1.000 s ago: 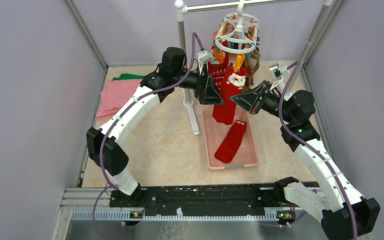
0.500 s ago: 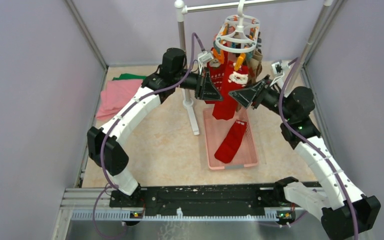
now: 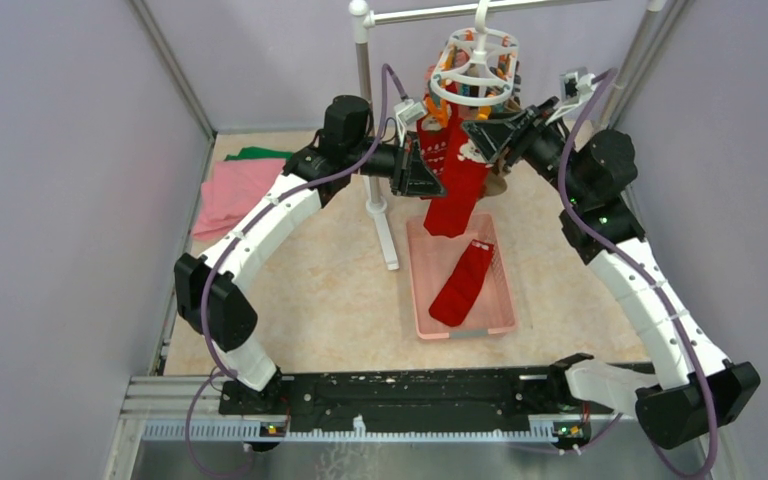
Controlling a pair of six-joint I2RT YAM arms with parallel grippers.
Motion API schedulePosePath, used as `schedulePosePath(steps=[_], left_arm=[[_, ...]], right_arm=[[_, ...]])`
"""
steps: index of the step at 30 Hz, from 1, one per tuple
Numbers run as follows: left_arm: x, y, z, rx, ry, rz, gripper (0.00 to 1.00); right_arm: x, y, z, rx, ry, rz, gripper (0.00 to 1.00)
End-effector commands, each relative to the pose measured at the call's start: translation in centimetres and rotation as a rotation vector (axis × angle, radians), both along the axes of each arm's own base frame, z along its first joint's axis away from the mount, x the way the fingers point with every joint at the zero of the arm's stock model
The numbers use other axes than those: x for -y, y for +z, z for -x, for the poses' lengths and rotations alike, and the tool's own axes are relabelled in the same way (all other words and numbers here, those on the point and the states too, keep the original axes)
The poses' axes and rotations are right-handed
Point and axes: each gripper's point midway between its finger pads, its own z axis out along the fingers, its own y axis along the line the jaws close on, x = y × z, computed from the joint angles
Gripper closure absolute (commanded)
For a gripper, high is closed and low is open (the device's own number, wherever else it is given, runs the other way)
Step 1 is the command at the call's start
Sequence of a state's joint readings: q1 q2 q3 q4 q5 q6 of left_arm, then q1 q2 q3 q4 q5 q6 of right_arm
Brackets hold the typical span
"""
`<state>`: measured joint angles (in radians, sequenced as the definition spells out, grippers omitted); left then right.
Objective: Remove the socks clipped to the hanger
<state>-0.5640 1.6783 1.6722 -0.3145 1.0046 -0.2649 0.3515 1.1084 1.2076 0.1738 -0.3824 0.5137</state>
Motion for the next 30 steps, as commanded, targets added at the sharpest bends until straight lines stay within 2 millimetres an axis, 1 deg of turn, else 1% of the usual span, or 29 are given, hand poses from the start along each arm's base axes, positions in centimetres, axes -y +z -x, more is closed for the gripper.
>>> schedulePosePath(steps=[1,4,7,8,11,12,18,19,20,21,22,23,24,26,27,28,29,30], left_arm=[[-0.5,2.0,1.0,0.037,-0.009,0.040,1.00],[-0.6,1.9,1.4,0.031,-0.018,0.040,1.00],[-0.8,1.6,1.4,0.033,-0.010,0.032,1.00],[-0.8,1.3,1.3,0.031,-0.005,0.027,1.00],[-0.8,0.3,0.8,0.032,0.021,0.009,1.00],[-0.8,0.0,0.5,0.036,0.035,0.001,1.00],[-0.9,-1.5,-0.6,0.053,0.084,-0.037,1.00],[-0.9,-1.7,-0.7,0.054,0.086,-0.040,1.00],[-0.9,-2.0,-0.8,0.054,0.089,-0.045,1.00],[-0.9,-2.4,-0.8,0.051,0.093,-0.051,1.00],[-1.0,-2.7,-0.8,0.050,0.094,-0.057,0.99],[-1.0,-3.1,-0.8,0.048,0.094,-0.063,0.96],[-1.1,-3.5,-0.8,0.045,0.094,-0.070,0.89],[-1.1,-4.0,-0.6,0.041,0.087,-0.075,0.74],[-1.1,-4.3,-0.4,0.038,0.079,-0.078,0.68],[-1.1,-4.4,-0.4,0.038,0.076,-0.079,0.62],[-1.1,-4.6,-0.3,0.037,0.071,-0.081,0.57],[-1.0,-4.6,-0.3,0.041,0.067,-0.079,0.55]], right_arm=[[-0.4,3.4,0.2,0.095,0.012,-0.006,0.47],[-0.7,3.9,0.3,0.111,0.033,0.001,0.54],[-0.8,4.5,0.6,0.127,0.048,-0.008,0.65],[-0.9,4.6,0.7,0.131,0.054,-0.010,0.72],[-0.9,4.8,0.9,0.127,0.059,-0.014,0.97],[-0.9,4.6,0.9,0.120,0.056,-0.014,1.00],[-0.6,3.8,0.8,0.087,0.042,-0.004,1.00],[-0.6,3.6,0.8,0.078,0.041,0.000,0.91],[-0.4,3.2,0.8,0.063,0.030,0.007,0.74],[-0.2,2.7,0.9,0.049,0.019,0.015,0.62],[0.0,2.1,1.0,0.036,0.006,0.024,0.53],[0.4,1.5,1.1,0.022,-0.009,0.033,0.46],[0.7,0.8,1.3,0.010,-0.024,0.042,0.41],[1.6,-0.5,1.9,-0.017,-0.061,0.057,0.35],[2.0,-1.2,2.1,-0.026,-0.081,0.066,0.33],[2.6,-1.3,2.6,-0.020,-0.104,0.068,0.32],[3.2,-2.0,2.8,-0.037,-0.132,0.083,0.31],[3.8,-2.7,2.9,-0.048,-0.163,0.099,0.31]])
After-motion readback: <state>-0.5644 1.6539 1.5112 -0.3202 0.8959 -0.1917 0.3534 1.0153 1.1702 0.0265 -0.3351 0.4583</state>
